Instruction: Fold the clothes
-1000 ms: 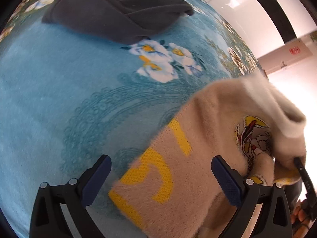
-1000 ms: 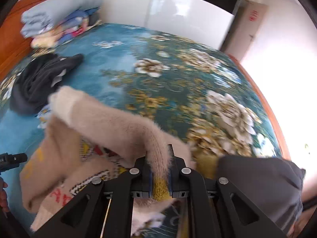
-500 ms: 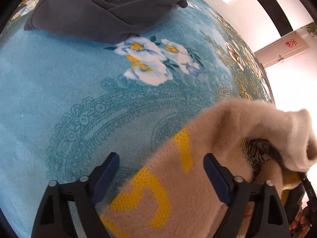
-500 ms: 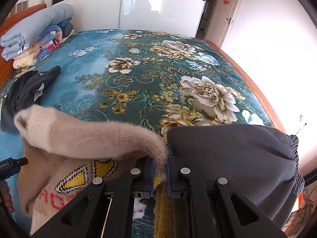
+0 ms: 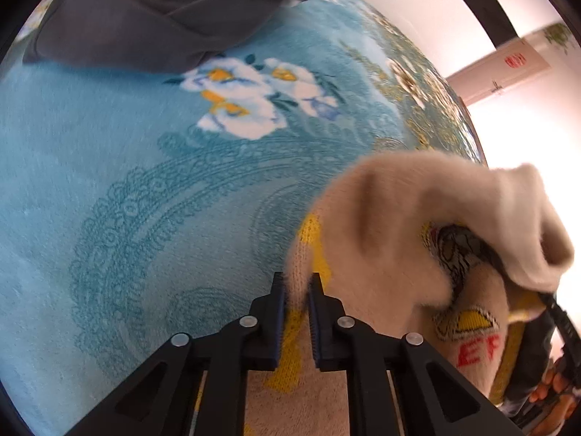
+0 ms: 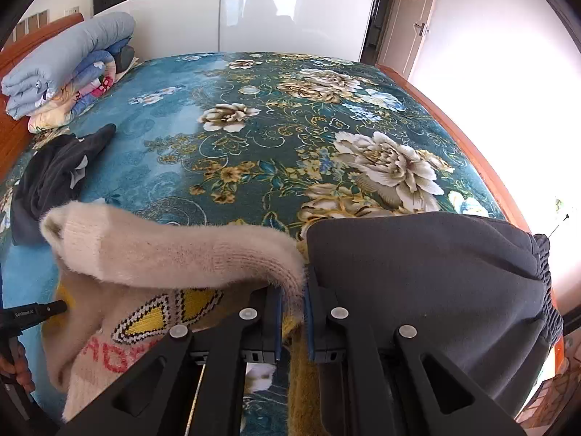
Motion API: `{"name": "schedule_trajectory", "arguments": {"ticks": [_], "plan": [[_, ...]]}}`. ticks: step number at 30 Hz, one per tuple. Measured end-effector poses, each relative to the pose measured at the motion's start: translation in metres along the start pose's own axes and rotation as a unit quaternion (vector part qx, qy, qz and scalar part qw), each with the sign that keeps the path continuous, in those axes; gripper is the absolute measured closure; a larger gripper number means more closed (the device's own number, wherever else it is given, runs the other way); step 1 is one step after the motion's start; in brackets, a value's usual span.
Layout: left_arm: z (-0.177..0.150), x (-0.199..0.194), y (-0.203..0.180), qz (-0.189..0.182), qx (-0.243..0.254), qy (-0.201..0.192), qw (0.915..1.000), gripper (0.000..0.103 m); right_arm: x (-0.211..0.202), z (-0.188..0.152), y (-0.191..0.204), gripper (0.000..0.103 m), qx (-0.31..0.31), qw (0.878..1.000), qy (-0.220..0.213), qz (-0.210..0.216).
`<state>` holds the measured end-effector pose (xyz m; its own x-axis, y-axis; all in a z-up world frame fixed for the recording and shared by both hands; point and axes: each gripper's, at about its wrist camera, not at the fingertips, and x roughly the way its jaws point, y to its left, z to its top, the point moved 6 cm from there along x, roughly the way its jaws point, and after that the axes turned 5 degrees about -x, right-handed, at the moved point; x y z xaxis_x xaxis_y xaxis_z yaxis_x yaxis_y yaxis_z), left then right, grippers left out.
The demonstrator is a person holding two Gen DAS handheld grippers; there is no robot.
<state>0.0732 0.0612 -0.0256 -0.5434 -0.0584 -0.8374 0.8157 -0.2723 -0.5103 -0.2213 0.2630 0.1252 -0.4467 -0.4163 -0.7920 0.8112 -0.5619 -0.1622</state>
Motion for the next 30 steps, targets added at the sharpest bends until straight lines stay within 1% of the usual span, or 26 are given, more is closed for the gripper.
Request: {"name": "schedule_trajectory", "arguments": {"ticks": [2, 5, 7, 8, 10, 13, 17, 20, 23, 27, 30], "plan": [[-0.004, -0.006, -0.005, 0.01, 0.021, -0.006, 0.9997, 0.093, -0.004, 0.0, 0.001, 0.093, 0.0, 1.0, -0.003, 0.003], [-0.007, -0.02, -0.008, 0.013, 0.04, -0.022, 0.9989, 0.094, -0.013, 0.002, 0.005, 0.093, 0.0, 1.0, -0.012, 0.008], [-0.008, -0.031, -0.008, 0.014, 0.044, -0.037, 0.9982, 0.095, -0.023, 0.005, 0.007, 0.094, -0.004, 1.0, -0.026, 0.009], [-0.008, -0.036, -0.008, 0.014, 0.046, -0.044, 0.9979, 0.095, -0.029, 0.006, 0.008, 0.096, -0.006, 0.999, -0.034, 0.007], [-0.01, -0.045, -0.008, 0.007, 0.048, -0.051, 0.9975, 0.095, -0.04, 0.012, 0.01, 0.096, -0.017, 0.999, -0.05, 0.005], [-0.015, -0.059, -0.009, 0.003, 0.058, -0.061, 0.9964, 0.095, -0.051, 0.019, 0.014, 0.097, -0.03, 0.998, -0.063, 0.009], [-0.024, -0.076, -0.013, 0.003, 0.077, -0.07, 0.9945, 0.095, -0.06, 0.017, 0.023, 0.097, -0.028, 0.997, -0.066, 0.03], [-0.032, -0.086, -0.013, 0.003, 0.083, -0.07, 0.9941, 0.095, -0.063, 0.011, 0.038, 0.097, -0.043, 0.996, -0.063, 0.047], [-0.036, -0.096, -0.006, -0.007, 0.059, -0.071, 0.9957, 0.096, -0.063, 0.006, 0.055, 0.097, -0.062, 0.995, -0.058, 0.061], [-0.042, -0.107, 0.017, -0.014, 0.003, -0.069, 0.9975, 0.096, -0.052, -0.001, 0.075, 0.097, -0.08, 0.993, -0.039, 0.081], [-0.043, -0.107, 0.029, -0.01, -0.019, -0.064, 0.9977, 0.096, -0.041, 0.001, 0.097, 0.097, -0.108, 0.987, -0.029, 0.115]]}}
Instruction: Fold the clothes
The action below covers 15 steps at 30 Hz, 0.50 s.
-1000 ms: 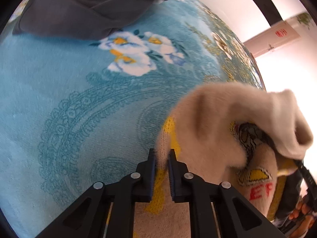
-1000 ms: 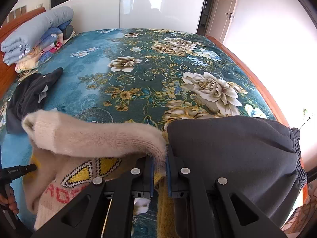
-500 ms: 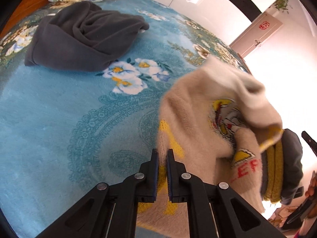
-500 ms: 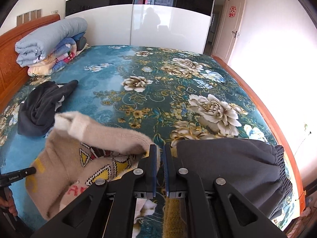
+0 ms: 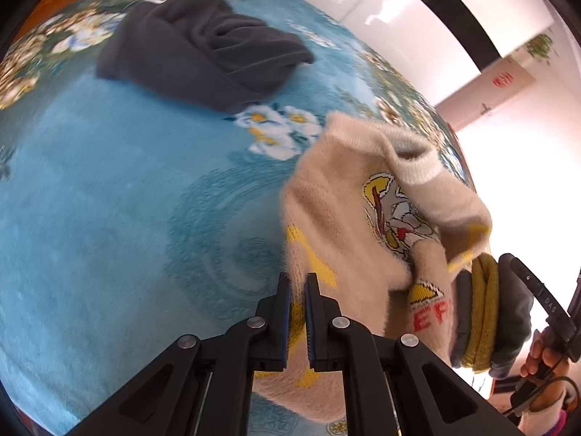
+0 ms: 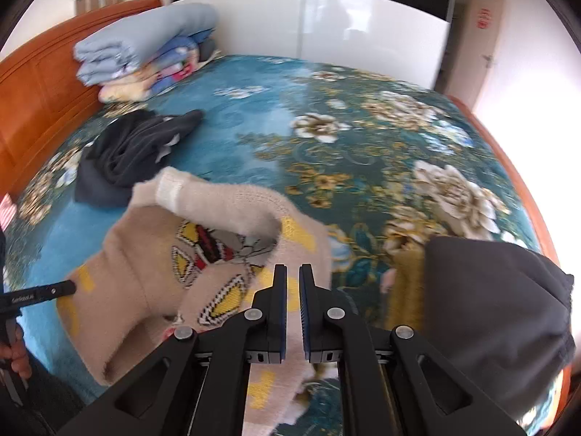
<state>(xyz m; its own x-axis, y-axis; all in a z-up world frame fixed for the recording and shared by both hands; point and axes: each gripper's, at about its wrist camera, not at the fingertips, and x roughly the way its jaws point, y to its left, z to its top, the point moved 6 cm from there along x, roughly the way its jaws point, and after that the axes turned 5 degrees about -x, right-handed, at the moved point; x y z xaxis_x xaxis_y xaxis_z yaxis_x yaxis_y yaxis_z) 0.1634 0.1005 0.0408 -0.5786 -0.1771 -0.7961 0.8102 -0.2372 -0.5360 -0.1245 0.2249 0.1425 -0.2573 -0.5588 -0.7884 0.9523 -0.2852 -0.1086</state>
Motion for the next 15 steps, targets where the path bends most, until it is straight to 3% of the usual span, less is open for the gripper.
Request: {"name": "schedule_trajectory", "arguments": {"ticks": [2, 4, 6, 8, 15], "plan": [[0.001, 0.004, 0.005, 0.005, -0.009, 0.005, 0.9999, 0.096, 0.011, 0.01, 0.019, 0.096, -0.041, 0.999, 0.003, 0.011], [0.001, 0.01, 0.008, 0.011, -0.013, 0.013, 0.9998, 0.096, 0.024, 0.02, 0.036, 0.083, -0.081, 0.997, 0.009, 0.012], [0.001, 0.015, 0.01, 0.014, -0.019, 0.017, 0.9996, 0.096, 0.037, 0.032, 0.052, 0.059, -0.119, 0.993, 0.01, 0.012], [0.002, 0.02, 0.012, 0.016, -0.024, 0.023, 0.9993, 0.096, 0.053, 0.043, 0.062, 0.051, -0.15, 0.988, 0.021, 0.009], [0.002, 0.042, 0.02, 0.038, -0.04, 0.053, 0.9971, 0.095, 0.121, 0.044, 0.072, 0.051, -0.224, 0.968, 0.107, -0.033]]}}
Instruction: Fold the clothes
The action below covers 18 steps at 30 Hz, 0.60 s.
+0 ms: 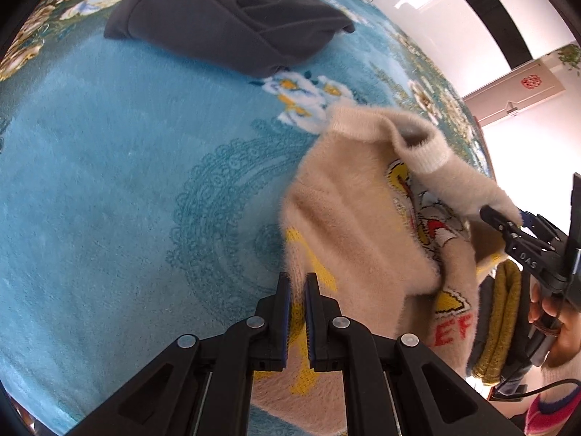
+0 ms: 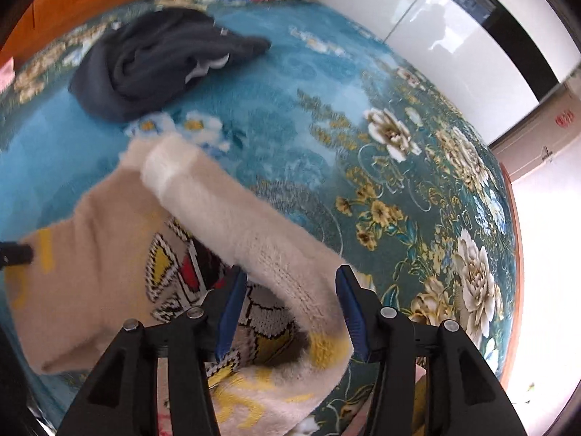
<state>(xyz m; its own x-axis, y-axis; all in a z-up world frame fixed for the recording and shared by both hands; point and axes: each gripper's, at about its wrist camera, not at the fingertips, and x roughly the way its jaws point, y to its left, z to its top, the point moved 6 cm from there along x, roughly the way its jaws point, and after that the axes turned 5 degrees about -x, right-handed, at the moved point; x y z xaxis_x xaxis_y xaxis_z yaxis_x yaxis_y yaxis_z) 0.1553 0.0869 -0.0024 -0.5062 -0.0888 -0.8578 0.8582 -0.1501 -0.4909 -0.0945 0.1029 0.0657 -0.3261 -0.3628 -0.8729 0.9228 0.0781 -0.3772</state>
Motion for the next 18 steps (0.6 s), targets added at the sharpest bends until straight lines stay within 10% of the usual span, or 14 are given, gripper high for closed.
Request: {"name": "schedule_trajectory", "arguments": {"ticks": [6, 13, 18], "plan": [[0.001, 0.016, 0.008, 0.012, -0.018, 0.024, 0.9995, 0.092, 0.016, -0.013, -0.026, 0.086, 0.083, 0.996, 0.016, 0.002], [0.006, 0.042, 0.013, 0.046, -0.009, 0.047, 0.9978, 0.057, 0.007, -0.033, -0.07, 0.092, 0.177, 0.984, 0.001, -0.022], [0.005, 0.047, 0.007, 0.013, -0.006, 0.059, 0.9982, 0.057, 0.006, -0.054, -0.086, 0.092, 0.214, 0.976, 0.008, -0.032]]}}
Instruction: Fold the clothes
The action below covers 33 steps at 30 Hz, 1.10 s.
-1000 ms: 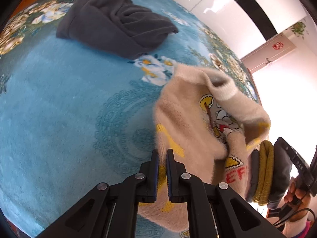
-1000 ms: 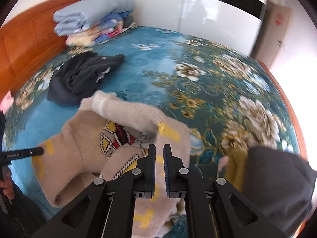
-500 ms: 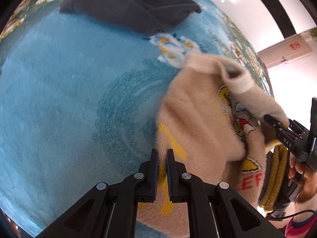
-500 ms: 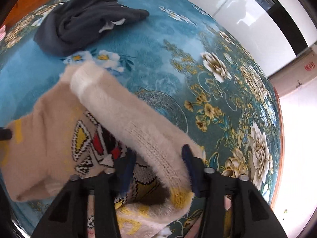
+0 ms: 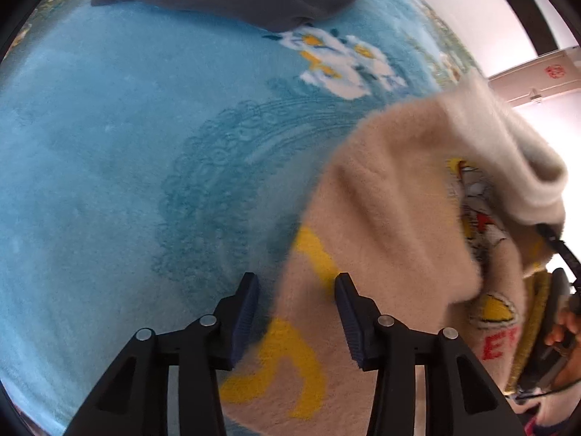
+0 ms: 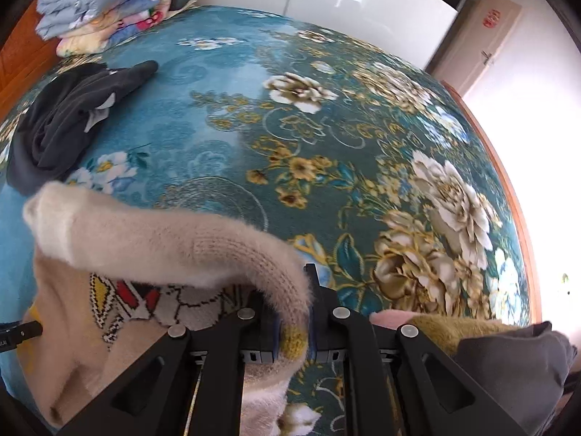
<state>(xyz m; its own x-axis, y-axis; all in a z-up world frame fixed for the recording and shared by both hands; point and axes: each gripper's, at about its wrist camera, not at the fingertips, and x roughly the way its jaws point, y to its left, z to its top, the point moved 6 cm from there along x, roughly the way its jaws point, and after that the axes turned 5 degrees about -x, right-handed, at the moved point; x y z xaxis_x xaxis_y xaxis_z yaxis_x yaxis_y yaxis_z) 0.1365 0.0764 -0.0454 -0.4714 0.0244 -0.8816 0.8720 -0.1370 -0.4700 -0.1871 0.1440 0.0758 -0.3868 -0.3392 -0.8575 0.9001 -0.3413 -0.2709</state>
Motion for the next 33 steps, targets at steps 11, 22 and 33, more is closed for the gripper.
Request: {"name": "schedule_trajectory", "arguments": {"ticks": [11, 22, 33], "plan": [[-0.003, -0.046, -0.018, -0.034, 0.044, -0.096, 0.9938, 0.095, -0.023, -0.013, -0.009, 0.094, 0.035, 0.999, -0.011, 0.025], [0.014, -0.191, -0.036, 0.01, 0.094, -0.327, 0.9402, 0.095, -0.15, 0.01, -0.023, 0.095, 0.068, 0.982, -0.16, 0.079], [-0.019, -0.365, -0.037, 0.089, 0.172, -0.494, 0.8479, 0.095, -0.263, -0.003, -0.02, 0.095, 0.066, 0.952, -0.269, 0.135]]}}
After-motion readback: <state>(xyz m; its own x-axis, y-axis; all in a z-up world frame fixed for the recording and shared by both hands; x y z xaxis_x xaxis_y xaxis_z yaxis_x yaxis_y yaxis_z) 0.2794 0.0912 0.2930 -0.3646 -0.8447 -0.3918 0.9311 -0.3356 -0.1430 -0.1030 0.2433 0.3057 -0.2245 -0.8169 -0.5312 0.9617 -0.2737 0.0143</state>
